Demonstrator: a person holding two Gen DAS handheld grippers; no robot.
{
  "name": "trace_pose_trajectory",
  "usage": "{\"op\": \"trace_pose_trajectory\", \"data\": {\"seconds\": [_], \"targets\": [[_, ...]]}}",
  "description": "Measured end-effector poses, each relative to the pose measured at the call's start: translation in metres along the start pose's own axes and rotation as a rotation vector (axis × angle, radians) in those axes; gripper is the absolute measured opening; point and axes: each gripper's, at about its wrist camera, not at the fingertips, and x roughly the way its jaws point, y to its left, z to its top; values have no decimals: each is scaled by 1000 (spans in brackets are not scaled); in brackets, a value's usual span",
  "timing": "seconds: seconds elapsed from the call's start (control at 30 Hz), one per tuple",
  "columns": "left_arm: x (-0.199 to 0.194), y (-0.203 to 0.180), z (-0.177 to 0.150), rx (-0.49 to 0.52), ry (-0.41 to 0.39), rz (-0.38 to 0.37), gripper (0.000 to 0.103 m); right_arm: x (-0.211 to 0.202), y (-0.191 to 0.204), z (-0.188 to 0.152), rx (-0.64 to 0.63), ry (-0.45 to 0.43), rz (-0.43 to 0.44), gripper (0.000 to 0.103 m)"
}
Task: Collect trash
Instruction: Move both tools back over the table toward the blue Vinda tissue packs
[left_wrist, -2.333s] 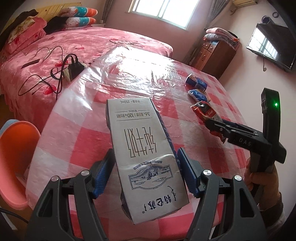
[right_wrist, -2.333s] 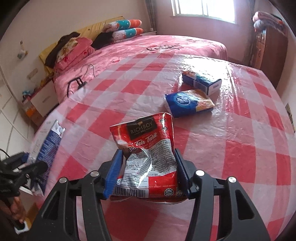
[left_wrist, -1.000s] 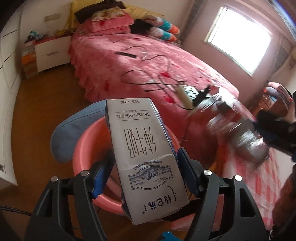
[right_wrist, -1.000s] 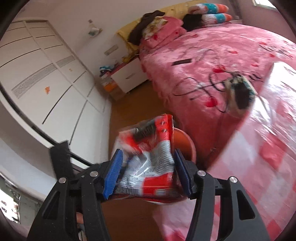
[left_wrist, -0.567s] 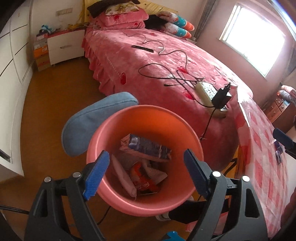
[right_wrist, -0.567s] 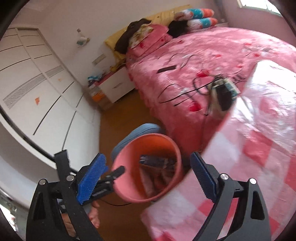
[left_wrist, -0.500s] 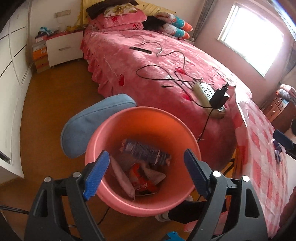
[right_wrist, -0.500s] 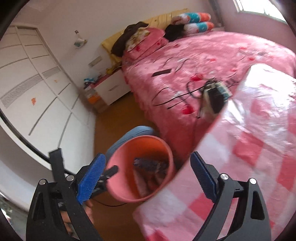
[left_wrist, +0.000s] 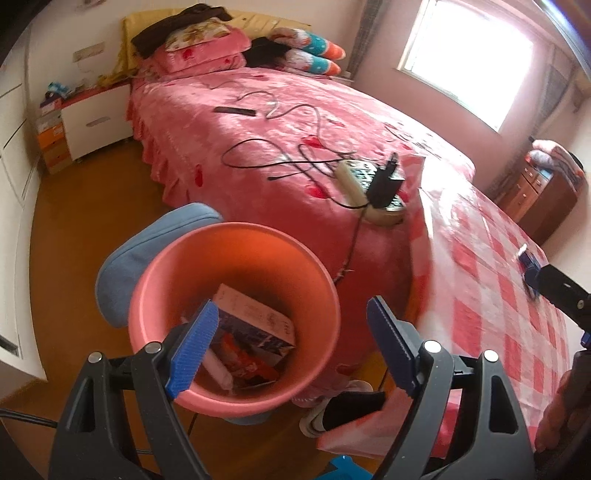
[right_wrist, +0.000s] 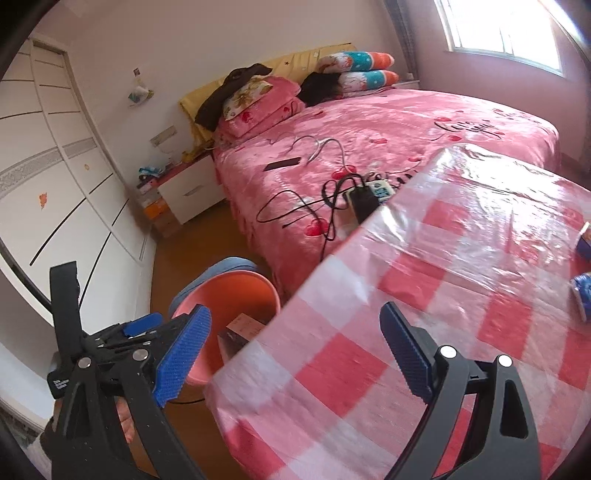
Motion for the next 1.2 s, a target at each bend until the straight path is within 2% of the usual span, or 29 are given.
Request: {"op": "trace_pose_trajectory", "data": {"seconds": [0.43, 0.9, 1.2], "targets": [[-19, -69, -5, 131, -7, -40, 83, -37, -36, -21, 32, -59, -47, 92], [-38, -127, -10, 239, -7, -44, 83, -66, -68, -32, 62, -77, -71, 92], [-54, -168, -19, 324, -18, -68, 83, -94, -95, -35, 108, -129, -87, 92]]}}
